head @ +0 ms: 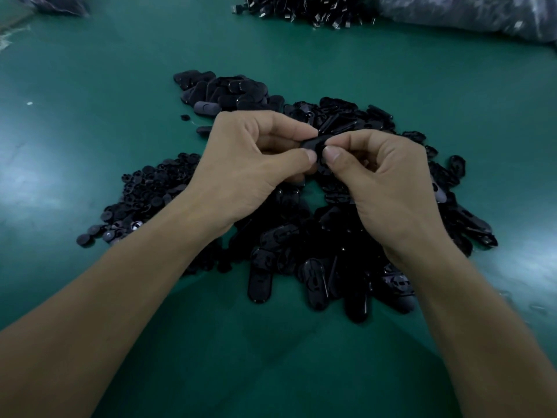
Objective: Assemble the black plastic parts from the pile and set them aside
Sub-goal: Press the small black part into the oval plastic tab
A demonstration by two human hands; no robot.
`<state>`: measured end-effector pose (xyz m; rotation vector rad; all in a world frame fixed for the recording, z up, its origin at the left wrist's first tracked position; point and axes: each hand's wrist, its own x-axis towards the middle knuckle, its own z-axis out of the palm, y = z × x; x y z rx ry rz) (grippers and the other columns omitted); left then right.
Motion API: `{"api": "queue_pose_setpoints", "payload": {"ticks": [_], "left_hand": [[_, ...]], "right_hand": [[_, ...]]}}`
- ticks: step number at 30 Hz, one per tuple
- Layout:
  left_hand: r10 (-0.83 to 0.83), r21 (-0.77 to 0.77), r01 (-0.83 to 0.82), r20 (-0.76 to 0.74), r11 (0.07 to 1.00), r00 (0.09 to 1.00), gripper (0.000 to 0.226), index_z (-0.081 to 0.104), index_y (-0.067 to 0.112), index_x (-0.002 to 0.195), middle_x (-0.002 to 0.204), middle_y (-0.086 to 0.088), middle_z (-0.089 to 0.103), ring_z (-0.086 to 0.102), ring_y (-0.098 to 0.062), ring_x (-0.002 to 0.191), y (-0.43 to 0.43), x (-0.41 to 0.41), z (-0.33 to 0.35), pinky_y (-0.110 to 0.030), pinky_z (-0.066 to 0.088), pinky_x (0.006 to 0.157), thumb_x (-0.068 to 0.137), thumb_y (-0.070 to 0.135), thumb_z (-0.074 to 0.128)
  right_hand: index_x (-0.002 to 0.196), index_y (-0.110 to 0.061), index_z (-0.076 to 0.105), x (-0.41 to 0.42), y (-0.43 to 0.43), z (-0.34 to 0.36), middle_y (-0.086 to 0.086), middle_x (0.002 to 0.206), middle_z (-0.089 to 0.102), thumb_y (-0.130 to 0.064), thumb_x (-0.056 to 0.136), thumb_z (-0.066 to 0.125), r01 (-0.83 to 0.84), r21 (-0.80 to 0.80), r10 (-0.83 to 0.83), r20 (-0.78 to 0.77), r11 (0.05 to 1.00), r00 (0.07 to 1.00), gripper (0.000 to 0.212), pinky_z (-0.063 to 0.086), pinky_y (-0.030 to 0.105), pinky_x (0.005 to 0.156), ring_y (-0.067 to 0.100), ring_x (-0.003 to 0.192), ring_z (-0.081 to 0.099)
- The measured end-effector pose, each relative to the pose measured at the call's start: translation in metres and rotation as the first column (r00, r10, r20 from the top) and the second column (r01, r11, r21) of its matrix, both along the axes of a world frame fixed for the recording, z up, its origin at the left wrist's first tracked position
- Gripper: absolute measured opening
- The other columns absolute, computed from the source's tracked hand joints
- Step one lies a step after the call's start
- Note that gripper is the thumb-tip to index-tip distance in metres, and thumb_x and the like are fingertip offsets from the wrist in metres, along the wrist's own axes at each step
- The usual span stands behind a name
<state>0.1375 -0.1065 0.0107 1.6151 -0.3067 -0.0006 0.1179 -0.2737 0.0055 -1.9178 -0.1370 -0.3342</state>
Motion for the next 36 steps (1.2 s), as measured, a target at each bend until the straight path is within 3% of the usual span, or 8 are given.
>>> {"api": "queue_pose_setpoints", "payload": {"ticks": [12,19,24,27,31,36], "left_hand": [[-0.015,0.039,0.014,0.049,0.999,0.999,0.023,0.076,0.018,0.094,0.084,-0.007,0.077,0.075,-0.025,0.081,-0.0003,0.0003,-0.0024,-0.036,0.063,0.076,0.080,0.000,0.079],[0.011,0.138,-0.026,0.108,0.990,0.994,0.022,0.074,0.021,0.094,0.084,-0.003,0.077,0.075,-0.019,0.079,-0.0027,-0.0006,-0.0049,-0.041,0.062,0.081,0.082,0.004,0.077],[0.033,0.168,-0.055,0.129,0.984,0.991,0.021,0.073,0.025,0.089,0.079,0.003,0.076,0.074,-0.014,0.076,-0.0025,-0.0010,-0.0053,-0.038,0.063,0.078,0.080,0.007,0.079],[0.058,0.140,-0.074,0.116,0.987,0.992,0.020,0.075,0.024,0.091,0.080,0.001,0.077,0.075,-0.015,0.076,-0.0028,-0.0016,-0.0055,-0.039,0.063,0.077,0.077,0.012,0.080],[0.034,0.093,-0.041,0.077,0.995,0.996,0.023,0.075,0.021,0.093,0.080,0.000,0.078,0.075,-0.016,0.076,-0.0039,-0.0013,-0.0046,-0.034,0.063,0.076,0.080,0.003,0.080],[0.025,0.059,-0.029,0.060,0.998,0.998,0.024,0.074,0.019,0.094,0.080,0.000,0.078,0.075,-0.016,0.077,-0.0037,-0.0016,-0.0026,-0.030,0.062,0.074,0.080,-0.001,0.078]], "right_hand": [[0.085,-0.029,0.071,-0.0010,-0.0022,0.0008,-0.017,0.074,0.069,-0.023,0.095,0.068,0.015,-0.071,-0.017,-0.025,0.997,1.000,0.012,0.045,0.010,0.065,-0.007,0.070,0.062],[0.077,-0.033,0.068,-0.0016,0.0006,0.0004,-0.023,0.070,0.068,-0.021,0.093,0.071,0.035,-0.123,-0.038,-0.024,0.992,0.999,0.020,0.048,0.013,0.065,-0.005,0.069,0.063],[0.079,-0.033,0.071,-0.0050,0.0032,0.0027,-0.017,0.074,0.072,-0.020,0.089,0.075,0.059,-0.133,-0.057,0.018,0.989,0.998,0.017,0.051,0.013,0.067,-0.003,0.073,0.067],[0.082,-0.028,0.072,-0.0036,0.0029,0.0033,-0.014,0.075,0.071,-0.017,0.092,0.071,0.052,-0.055,-0.054,-0.036,0.997,0.998,0.014,0.051,0.016,0.067,-0.003,0.072,0.066],[0.083,-0.022,0.074,-0.0047,0.0023,0.0058,-0.009,0.076,0.073,-0.014,0.095,0.067,0.000,0.031,0.003,-0.102,1.000,0.995,0.016,0.057,0.021,0.071,0.003,0.074,0.068],[0.085,-0.022,0.073,-0.0045,0.0029,0.0057,-0.006,0.079,0.073,-0.016,0.096,0.067,0.022,0.025,-0.019,-0.100,0.999,0.995,0.014,0.057,0.023,0.072,0.005,0.074,0.067]]}}
